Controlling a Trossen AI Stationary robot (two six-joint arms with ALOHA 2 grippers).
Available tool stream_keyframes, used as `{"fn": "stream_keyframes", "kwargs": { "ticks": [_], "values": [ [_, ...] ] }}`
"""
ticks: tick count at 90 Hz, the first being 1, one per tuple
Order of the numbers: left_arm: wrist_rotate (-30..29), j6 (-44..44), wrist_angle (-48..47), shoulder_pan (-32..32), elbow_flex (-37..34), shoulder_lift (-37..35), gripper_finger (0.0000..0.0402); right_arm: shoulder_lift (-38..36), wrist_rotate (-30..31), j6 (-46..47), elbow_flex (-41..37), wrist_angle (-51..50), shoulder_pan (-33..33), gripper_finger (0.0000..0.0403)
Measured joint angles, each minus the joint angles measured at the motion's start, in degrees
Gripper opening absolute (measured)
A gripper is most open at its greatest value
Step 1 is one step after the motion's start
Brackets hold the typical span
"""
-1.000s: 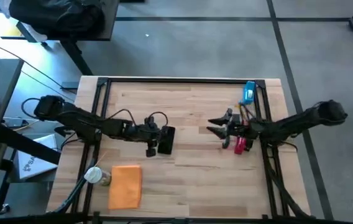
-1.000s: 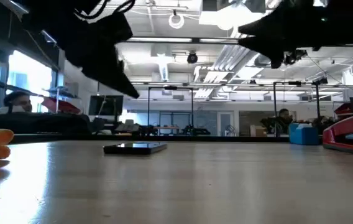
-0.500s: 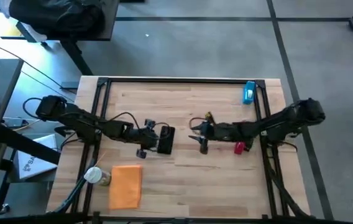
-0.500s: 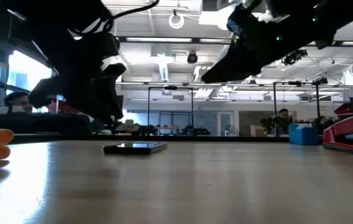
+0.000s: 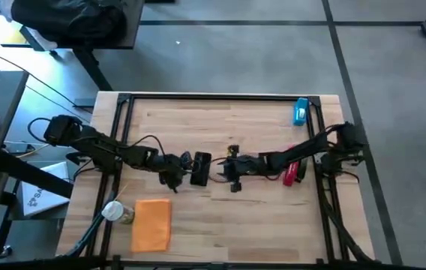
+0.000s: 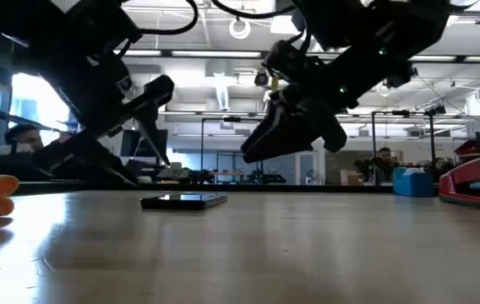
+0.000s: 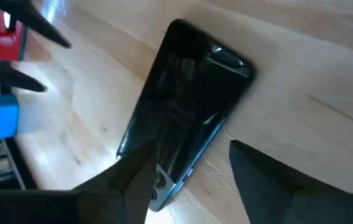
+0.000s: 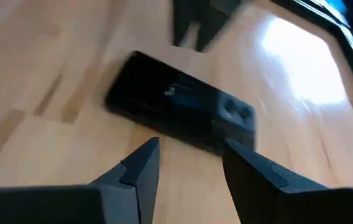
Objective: Apply microfiber cloth
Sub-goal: Spray the black cellphone using the spray bottle
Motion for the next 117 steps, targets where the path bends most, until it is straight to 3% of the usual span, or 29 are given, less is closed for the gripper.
{"fn": "stream_keyframes", "kwargs": {
  "ticks": [11, 23, 37, 75, 107, 117],
  "values": [
    [1.94, 0.11, 0.76, 1.72, 0.0, 4.0, 0.0195, 3.02, -0.64, -7.21, 5.27, -6.19, 0.02, 0.0142],
    [0.3, 0.09, 6.04, 2.81, 0.18, 8.1, 0.0196, 5.83, -0.43, -11.88, 9.72, -11.51, -0.17, 0.0143],
    [-0.32, 0.86, 10.62, 2.28, -0.02, 9.24, 0.0196, 6.66, 1.39, -16.08, 11.29, -16.14, -0.27, 0.0143],
    [2.37, 4.8, 14.67, 2.2, 0.04, 12.15, 0.0196, 10.65, 5.58, -37.54, 10.17, -12.45, -0.42, 0.0142],
    [2.46, 2.72, 20.32, 2.17, -0.13, 14.2, 0.0195, 13.25, 7.35, -37.53, 10.38, -4.71, 0.26, 0.0142],
    [0.02, -4.81, 23.0, 1.99, -0.03, 13.87, 0.0192, 13.72, 11.61, -34.88, 11.75, -2.56, 1.6, 0.0142]
  ]
}}
